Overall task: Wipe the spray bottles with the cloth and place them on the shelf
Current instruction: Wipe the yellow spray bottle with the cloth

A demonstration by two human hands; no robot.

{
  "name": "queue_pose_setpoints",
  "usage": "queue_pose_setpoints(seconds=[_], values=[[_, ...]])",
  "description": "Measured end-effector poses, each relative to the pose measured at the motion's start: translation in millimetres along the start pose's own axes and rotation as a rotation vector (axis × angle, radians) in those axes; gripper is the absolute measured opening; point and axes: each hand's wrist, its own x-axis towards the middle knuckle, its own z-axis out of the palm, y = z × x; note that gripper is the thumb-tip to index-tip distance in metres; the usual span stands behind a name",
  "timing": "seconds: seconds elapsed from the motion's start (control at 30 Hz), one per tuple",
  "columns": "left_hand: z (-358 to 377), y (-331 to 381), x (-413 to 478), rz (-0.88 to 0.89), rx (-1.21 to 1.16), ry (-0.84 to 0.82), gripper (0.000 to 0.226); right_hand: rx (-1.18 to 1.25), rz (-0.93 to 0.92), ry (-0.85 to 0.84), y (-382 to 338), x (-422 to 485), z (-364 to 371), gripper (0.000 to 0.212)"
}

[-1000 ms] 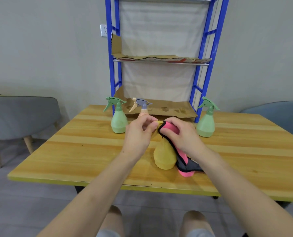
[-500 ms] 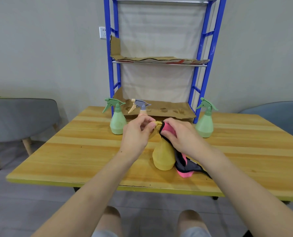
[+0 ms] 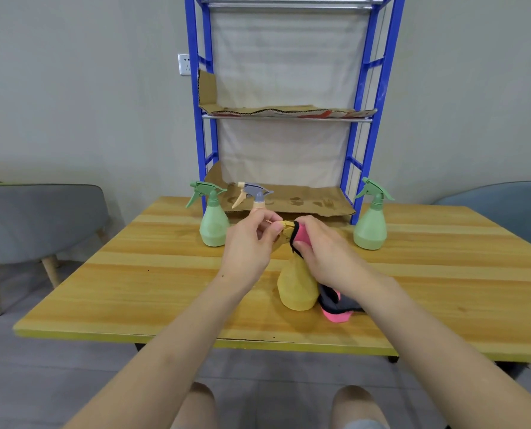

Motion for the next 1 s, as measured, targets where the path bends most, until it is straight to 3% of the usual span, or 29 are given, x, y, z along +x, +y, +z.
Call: queue_pose_setpoints(seconds=[0.23, 0.57, 0.67, 0.77, 0.87, 1.0], values=[[0.5, 0.0, -4.1, -0.022, -0.058, 0.017, 0.007, 0.061, -0.062, 0.169, 8.3, -1.9, 10.1, 0.021], [6.6, -1.7, -7.8, 0.028, -0.106, 0.06, 0.011, 0.171, -0.069, -0.161, 36.7, -1.9, -12.8, 0.045], [8.7, -1.6, -6.0, 0.038, -0.088, 0.068, 0.008, 0.206, -0.051, -0.145, 38.6, -1.3, -11.7, 0.039], [11.7, -0.1, -9.5, 0.033, -0.112, 0.087, 0.008, 0.159, -0.03, -0.002, 28.6, -0.1, 2.1, 0.024], [11.4, 1.4, -11.9, 0.027, -0.116, 0.098, 0.009, 0.156, -0.006, 0.105, 19.9, 0.5, 14.3, 0.022], [7.1, 1.2, -9.7, 0.036, -0.071, 0.05, 0.009, 0.182, -0.049, -0.009, 27.5, -3.0, 3.6, 0.024]])
